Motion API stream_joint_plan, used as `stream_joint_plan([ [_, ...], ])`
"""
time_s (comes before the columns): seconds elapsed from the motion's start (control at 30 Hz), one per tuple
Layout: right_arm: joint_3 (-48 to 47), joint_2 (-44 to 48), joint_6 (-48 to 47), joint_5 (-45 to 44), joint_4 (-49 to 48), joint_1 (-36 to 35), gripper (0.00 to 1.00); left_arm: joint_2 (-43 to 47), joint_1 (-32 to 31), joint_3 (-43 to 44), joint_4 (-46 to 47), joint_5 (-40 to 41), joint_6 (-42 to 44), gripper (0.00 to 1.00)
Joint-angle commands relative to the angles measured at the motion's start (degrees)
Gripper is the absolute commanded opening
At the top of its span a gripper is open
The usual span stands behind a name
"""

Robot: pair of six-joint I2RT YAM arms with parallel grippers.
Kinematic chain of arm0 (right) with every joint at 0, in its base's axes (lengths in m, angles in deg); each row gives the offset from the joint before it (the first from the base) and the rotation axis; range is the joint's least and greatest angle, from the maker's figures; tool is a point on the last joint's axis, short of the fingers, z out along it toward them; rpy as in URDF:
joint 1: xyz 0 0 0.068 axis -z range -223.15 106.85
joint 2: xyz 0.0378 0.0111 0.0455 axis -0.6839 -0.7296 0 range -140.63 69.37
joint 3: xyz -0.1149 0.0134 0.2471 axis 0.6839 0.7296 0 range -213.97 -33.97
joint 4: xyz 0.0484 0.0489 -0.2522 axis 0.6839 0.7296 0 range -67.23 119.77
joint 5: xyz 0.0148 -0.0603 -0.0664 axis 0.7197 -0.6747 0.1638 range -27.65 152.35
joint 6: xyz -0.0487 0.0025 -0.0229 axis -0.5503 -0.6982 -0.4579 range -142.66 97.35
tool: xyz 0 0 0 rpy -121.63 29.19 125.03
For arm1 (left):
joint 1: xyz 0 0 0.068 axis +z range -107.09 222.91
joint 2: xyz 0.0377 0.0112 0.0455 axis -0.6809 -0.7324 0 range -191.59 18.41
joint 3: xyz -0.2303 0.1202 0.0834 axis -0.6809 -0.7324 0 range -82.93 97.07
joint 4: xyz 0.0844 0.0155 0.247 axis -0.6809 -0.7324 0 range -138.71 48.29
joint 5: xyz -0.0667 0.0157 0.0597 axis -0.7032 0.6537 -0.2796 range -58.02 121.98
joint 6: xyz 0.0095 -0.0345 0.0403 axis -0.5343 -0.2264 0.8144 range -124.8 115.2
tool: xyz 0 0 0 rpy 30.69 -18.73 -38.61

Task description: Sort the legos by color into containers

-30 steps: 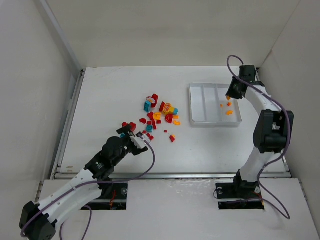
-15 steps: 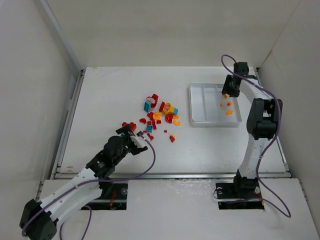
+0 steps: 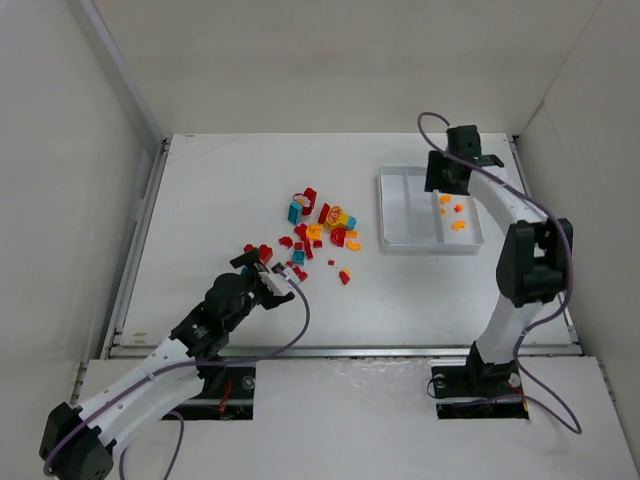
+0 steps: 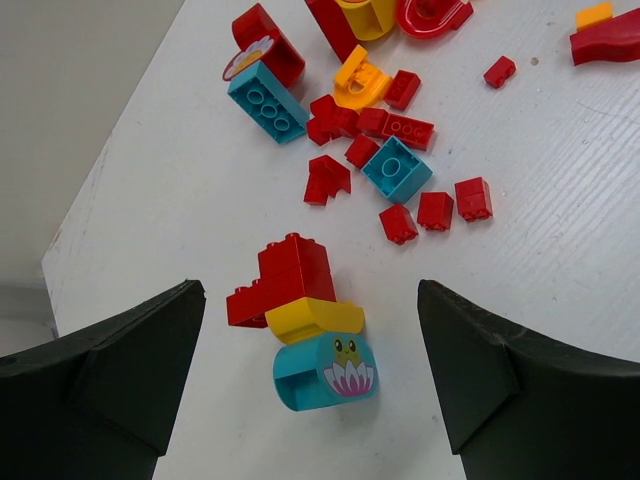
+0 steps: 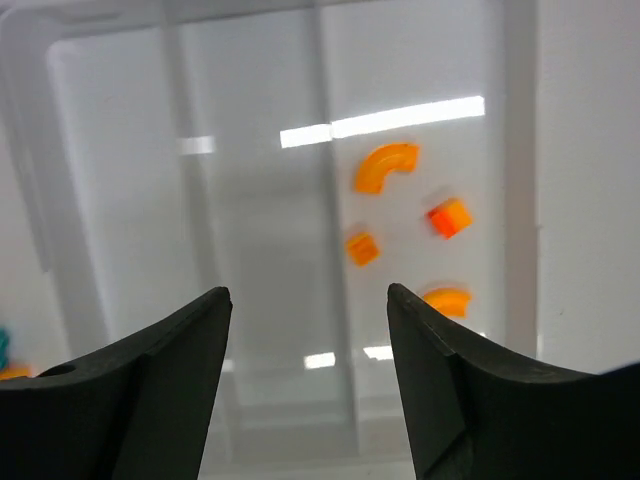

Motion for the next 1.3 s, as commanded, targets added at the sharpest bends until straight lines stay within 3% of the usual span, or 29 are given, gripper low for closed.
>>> stream_joint_plan([
  [0.0, 5.36, 9.73, -1.01, -1.71, -3.81, -10.6, 0.7, 0.85, 0.2, -0.58, 2.93, -0.31, -1.36, 0.85],
  [0.13, 9.51, 11.68, -0.14, 3.46, -5.84, -18.79, 0.7, 1.38, 0.2, -1.1, 3.55, -0.84, -1.37, 0.85],
  [0.23, 8.99, 7.47, 1.1, 7.15, -5.84, -23.98, 0.68, 2.08, -0.33, -1.1, 3.03, -1.37, -1.37, 0.85],
  [0.37, 4.43, 0.88, -0.13, 5.77, -3.66, -29.7, 0.68, 1.56, -0.33, -1.1, 3.02, -1.37, -1.37, 0.85],
  [0.5, -1.28, -6.76, -3.03, 4.01, 0.39, -31.74, 0.72, 3.04, -0.86, -1.1, 3.11, -1.37, -1.37, 0.85],
  [0.63, -1.82, -9.14, -3.65, -1.96, 1.62, -31.74, 0.75, 3.58, -0.86, -1.1, 3.11, -0.84, -1.37, 0.85],
  [0.8, -0.6, -9.95, -5.14, -1.19, 1.55, -31.74, 0.74, 3.58, -0.86, -1.1, 3.11, -0.84, -1.37, 0.85],
  [0.93, 2.12, -9.25, -4.62, 0.13, -0.55, -32.87, 0.69, 3.58, -0.86, -1.1, 3.11, -0.84, -1.37, 0.85],
  [1.27, 8.63, -7.22, -2.33, 0.66, -2.15, -34.02, 0.41, 3.58, -0.86, -1.63, 3.11, -0.84, -1.37, 0.87],
])
